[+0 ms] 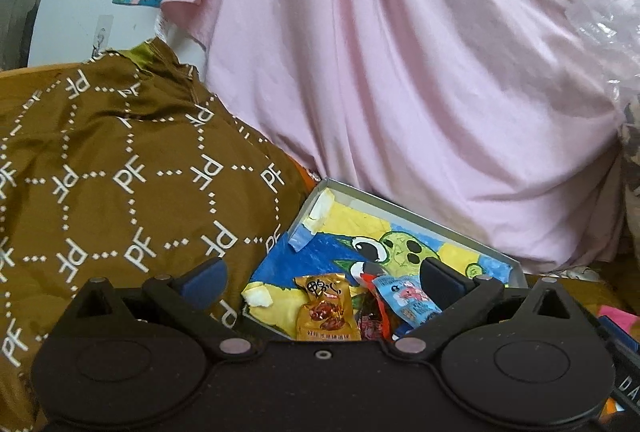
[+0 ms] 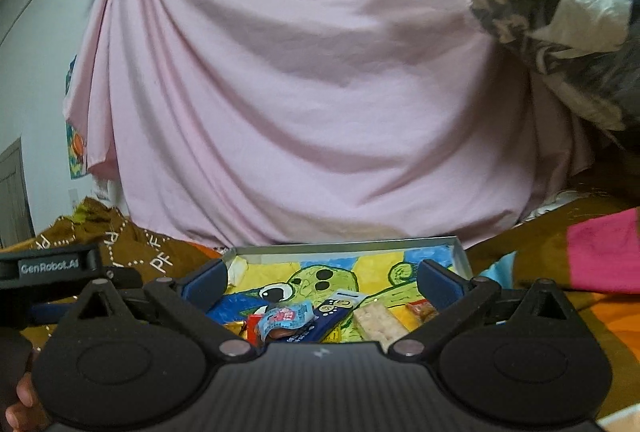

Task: Organize snacks

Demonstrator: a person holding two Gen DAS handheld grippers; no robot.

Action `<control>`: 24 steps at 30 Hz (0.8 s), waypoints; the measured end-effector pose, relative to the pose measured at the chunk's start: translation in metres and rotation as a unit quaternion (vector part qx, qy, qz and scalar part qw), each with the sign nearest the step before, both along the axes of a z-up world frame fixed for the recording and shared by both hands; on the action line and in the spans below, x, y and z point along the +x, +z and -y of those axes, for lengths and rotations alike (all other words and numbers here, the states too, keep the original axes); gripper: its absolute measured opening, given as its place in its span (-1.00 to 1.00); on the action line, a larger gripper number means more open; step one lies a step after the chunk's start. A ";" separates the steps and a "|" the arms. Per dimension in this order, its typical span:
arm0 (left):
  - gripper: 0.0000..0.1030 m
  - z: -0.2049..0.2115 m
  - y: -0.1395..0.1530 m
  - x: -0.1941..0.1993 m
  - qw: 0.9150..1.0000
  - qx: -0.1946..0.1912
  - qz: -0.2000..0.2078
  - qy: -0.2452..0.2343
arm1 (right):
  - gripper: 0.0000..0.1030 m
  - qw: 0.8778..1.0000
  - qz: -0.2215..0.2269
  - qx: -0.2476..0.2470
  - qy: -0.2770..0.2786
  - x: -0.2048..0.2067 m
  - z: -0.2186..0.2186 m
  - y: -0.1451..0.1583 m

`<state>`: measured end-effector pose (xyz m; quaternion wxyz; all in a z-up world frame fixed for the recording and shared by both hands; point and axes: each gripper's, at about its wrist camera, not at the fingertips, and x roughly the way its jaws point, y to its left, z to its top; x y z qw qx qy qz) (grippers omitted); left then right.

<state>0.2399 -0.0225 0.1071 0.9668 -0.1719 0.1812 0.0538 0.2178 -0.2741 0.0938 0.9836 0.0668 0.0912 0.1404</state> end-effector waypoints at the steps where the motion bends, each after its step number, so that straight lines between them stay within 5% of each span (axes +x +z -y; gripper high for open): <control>1: 0.98 0.000 0.001 -0.005 1.000 0.001 0.000 0.000 | 1.00 1.000 -0.001 0.002 -0.001 -0.004 0.002 0.002; 24: 0.98 0.006 -0.002 -0.102 0.998 0.062 0.012 -0.015 | 1.00 1.000 -0.004 -0.029 -0.003 -0.091 -0.002 0.007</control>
